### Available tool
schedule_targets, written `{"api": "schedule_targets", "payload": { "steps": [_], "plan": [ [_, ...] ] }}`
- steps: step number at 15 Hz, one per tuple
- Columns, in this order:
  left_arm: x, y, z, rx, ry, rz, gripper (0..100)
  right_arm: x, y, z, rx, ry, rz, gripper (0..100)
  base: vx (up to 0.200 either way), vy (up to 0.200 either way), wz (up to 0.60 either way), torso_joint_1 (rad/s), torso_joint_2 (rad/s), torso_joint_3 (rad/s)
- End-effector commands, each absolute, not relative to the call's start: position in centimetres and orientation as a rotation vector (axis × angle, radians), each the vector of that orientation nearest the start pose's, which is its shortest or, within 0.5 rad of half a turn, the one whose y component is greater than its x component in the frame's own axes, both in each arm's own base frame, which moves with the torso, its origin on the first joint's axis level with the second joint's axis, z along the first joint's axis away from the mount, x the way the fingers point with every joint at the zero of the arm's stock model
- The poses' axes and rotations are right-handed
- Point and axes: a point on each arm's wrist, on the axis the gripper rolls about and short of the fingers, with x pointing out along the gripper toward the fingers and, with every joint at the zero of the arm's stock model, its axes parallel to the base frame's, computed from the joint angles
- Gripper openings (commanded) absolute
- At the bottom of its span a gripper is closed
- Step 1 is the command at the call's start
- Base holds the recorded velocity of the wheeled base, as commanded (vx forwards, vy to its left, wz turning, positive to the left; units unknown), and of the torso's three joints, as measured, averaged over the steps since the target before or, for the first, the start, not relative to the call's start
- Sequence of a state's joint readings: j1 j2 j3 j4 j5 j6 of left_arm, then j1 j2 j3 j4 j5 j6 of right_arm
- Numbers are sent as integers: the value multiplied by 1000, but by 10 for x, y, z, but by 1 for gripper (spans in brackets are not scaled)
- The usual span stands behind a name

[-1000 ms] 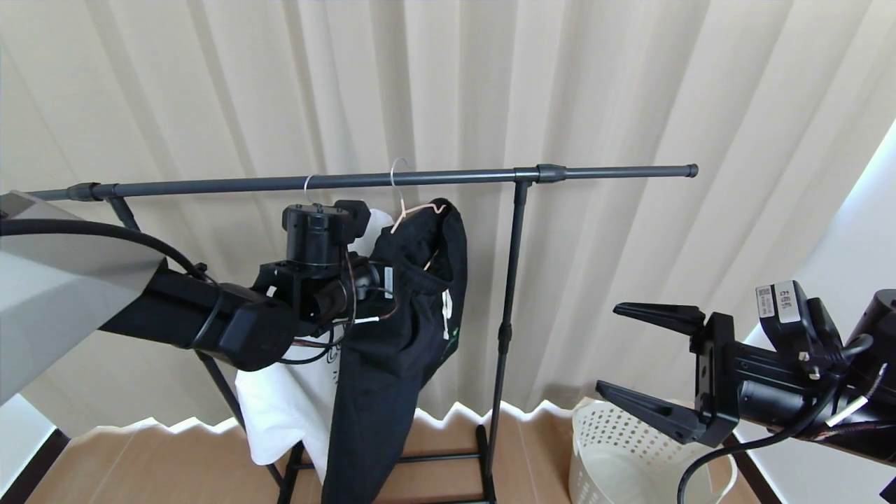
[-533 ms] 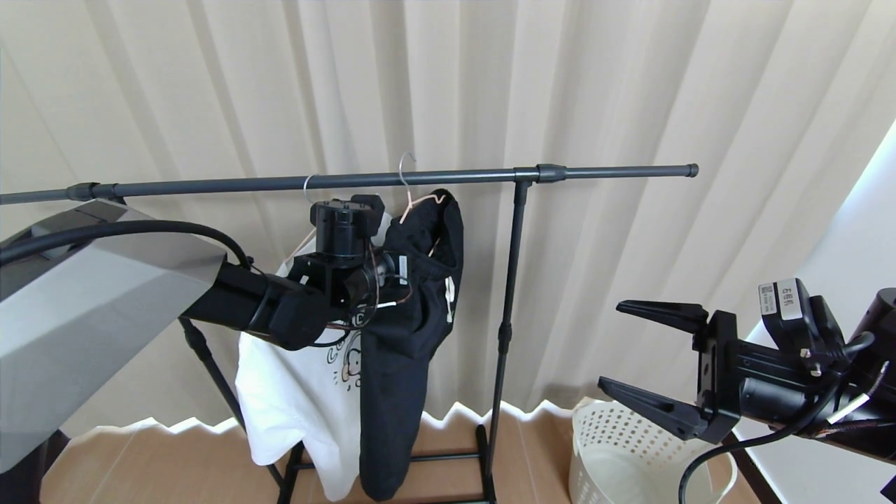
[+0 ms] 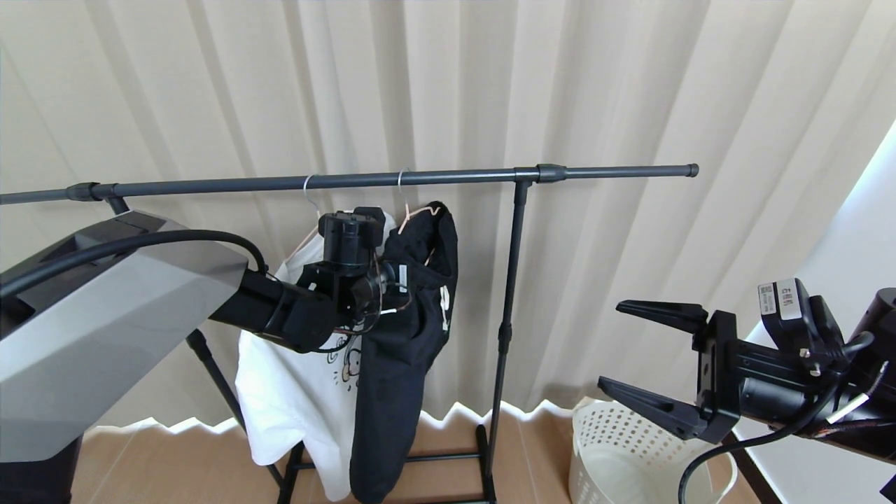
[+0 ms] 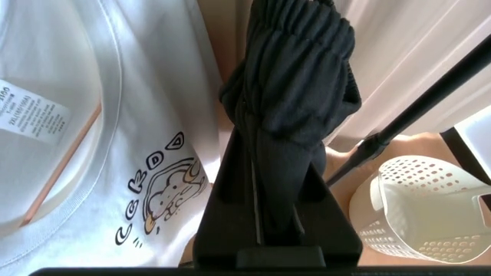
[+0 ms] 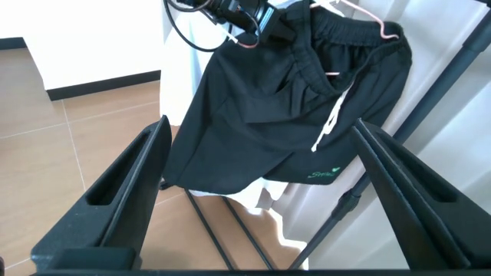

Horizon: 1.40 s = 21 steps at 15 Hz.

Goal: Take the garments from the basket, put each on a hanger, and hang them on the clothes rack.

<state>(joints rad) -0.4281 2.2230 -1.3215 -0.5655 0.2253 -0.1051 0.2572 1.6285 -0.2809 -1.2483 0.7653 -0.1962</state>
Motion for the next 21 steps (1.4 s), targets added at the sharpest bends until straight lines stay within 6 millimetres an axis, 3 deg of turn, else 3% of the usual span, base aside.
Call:
{"api": "schedule_targets", "payload": {
  "steps": [1,7,8,12,16,20,21],
  "plan": [
    [408,-181,113,5,333,-183,0,214,73,135,-152,3,1029,100,0,0,0,0,0,0],
    [405,-181,117,6,328,-185,0,213,72,139,-156,-14,1027,100,0,0,0,0,0,0],
    [402,-180,122,6,324,-187,100,212,72,140,-157,-17,1027,100,0,0,0,0,0,0],
    [392,-174,138,6,326,-186,100,213,72,140,-157,-17,1027,100,0,0,0,0,0,0],
    [359,-158,168,-8,298,-196,100,217,75,143,-159,-18,973,100,0,0,0,0,0,0],
    [306,-134,198,-16,262,-204,100,218,83,168,42,-18,893,100,0,0,0,0,0,0],
    [276,-116,202,-18,264,-205,100,214,85,184,107,-38,834,100,0,0,0,0,0,0]
  ]
}}
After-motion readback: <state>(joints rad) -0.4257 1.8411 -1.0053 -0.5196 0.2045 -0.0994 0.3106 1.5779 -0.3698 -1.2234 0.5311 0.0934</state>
